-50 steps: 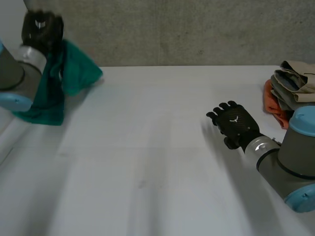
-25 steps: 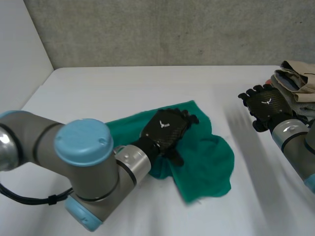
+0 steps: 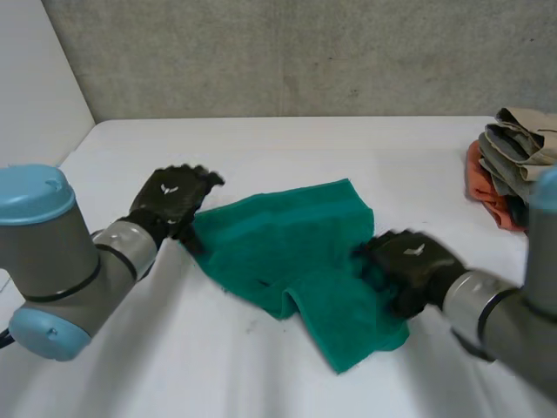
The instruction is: Fold the laundry.
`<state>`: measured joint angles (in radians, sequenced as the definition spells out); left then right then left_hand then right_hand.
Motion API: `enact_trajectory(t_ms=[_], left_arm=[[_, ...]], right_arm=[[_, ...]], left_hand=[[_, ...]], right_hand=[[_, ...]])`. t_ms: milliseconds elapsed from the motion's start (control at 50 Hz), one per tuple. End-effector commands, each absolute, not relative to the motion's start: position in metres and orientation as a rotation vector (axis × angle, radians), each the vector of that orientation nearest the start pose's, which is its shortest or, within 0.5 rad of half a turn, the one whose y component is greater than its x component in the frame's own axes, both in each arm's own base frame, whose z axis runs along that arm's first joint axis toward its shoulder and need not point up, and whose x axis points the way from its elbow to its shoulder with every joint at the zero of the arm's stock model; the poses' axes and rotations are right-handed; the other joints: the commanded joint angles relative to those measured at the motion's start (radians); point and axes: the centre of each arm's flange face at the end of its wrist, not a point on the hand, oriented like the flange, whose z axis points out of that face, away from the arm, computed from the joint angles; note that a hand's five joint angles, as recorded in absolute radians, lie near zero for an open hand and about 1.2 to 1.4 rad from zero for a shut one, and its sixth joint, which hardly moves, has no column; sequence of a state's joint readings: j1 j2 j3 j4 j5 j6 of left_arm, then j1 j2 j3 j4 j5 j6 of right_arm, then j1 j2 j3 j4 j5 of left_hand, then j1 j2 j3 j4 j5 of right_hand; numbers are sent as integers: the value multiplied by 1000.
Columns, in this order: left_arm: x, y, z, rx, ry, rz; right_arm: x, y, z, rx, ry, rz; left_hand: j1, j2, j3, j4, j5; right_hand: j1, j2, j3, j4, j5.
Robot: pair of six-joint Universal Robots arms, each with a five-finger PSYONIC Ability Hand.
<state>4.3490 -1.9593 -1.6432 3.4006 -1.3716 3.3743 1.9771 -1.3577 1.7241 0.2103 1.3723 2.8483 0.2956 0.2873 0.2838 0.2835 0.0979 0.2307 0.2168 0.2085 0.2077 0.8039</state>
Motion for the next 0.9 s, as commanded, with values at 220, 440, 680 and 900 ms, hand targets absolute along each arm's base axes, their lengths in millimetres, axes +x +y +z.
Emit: enact_trajectory(t_ms=[220,440,680,900], left_arm=[[-261,-336,102,1289,2322,-1898],[-290,-335,106,1404,2258,-2012],[-285,-323,204,1152,2227,-2319],[-255,-251,310,979,2065,-2629]], right_arm=[[287,-186,122,-1119,2280,-1603],[285,-191,146,-1136,2189,-1763],[271,-204,219,-1143,2101,-1984],[231,-233,310,-1330,2202,-2007]], left_hand=[[176,184,188,188,199],[1101,1109,1112,1113,1124],[1101,1109,1112,1113,1124],[1101,1109,1112,1113,1124]], right_hand=[[877,891,899,900,129],[1166,1179,1188,1189,418],[1166,1179,1188,1189,418],[1166,1179,1188,1189,418]])
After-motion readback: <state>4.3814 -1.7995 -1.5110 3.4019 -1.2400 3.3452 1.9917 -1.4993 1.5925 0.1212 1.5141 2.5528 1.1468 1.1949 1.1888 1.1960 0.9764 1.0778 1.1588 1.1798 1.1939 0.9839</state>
